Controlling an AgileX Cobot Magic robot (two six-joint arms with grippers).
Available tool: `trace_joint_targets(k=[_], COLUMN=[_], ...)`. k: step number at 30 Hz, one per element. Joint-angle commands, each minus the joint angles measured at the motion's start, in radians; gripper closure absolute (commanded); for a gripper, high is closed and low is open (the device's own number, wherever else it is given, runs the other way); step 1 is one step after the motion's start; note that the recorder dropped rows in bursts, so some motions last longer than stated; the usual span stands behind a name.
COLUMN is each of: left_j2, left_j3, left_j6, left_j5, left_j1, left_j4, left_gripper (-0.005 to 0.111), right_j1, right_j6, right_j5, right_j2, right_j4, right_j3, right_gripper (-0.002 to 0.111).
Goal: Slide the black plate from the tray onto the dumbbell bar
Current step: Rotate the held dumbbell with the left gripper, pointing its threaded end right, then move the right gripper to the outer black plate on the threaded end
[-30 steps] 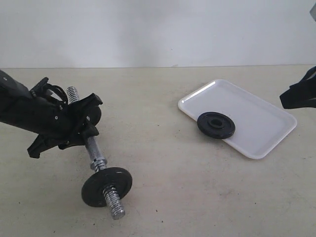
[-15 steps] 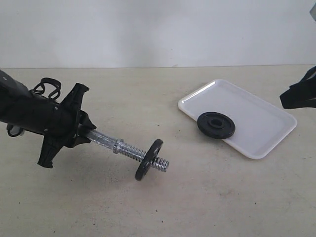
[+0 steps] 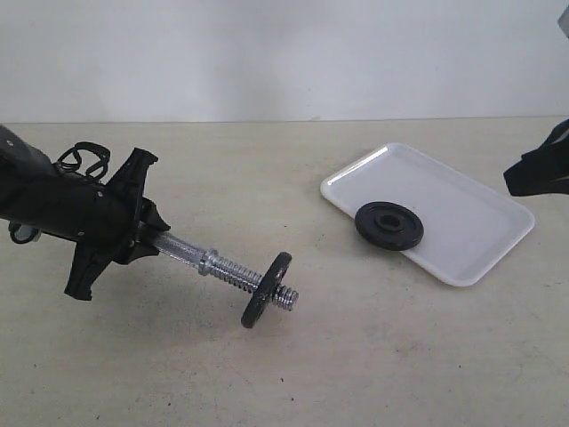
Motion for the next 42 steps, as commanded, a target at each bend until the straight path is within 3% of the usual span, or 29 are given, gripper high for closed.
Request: trace_joint_targets(k=[1, 12, 16, 20, 26, 42], left_j2=[-0.057, -0.057, -0.057, -0.057, -0.057, -0.057], left_j3=[-0.030, -0.030, -0.030, -0.030, -0.030, -0.030], left_j6=[0.006, 0.006, 0.006, 0.006, 0.007, 0.014], left_j5=[-0.076, -0.083, -0.064, -0.047, -0.034, -0.027], left_j1=[0.000, 0.000, 0.000, 0.000, 0.000, 0.000], left_j4=[0.002, 0.002, 0.002, 0.014, 0.021, 0.021], left_gripper=[0.102, 0.102, 0.102, 0.102, 0.102, 0.102], right_j1=[0.000, 0.043, 0.202, 0.399, 0.566, 0.604], right_j6=[-0.003, -0.014, -0.026, -0.007, 0.003, -0.005], right_j5=[0.018, 0.127, 0.054, -0.137, -0.371, -0.413], right_j2=[-0.001, -0.001, 0.042, 0.215, 0.371, 0.477], right_j4=[0.003, 0.035, 0.037, 0.037, 0.097, 0.129], right_j3=[-0.005, -0.001, 0.038, 0.063, 0.057, -0.002], right_gripper=[0.104, 0.104, 0.104, 0.104, 0.104, 0.104])
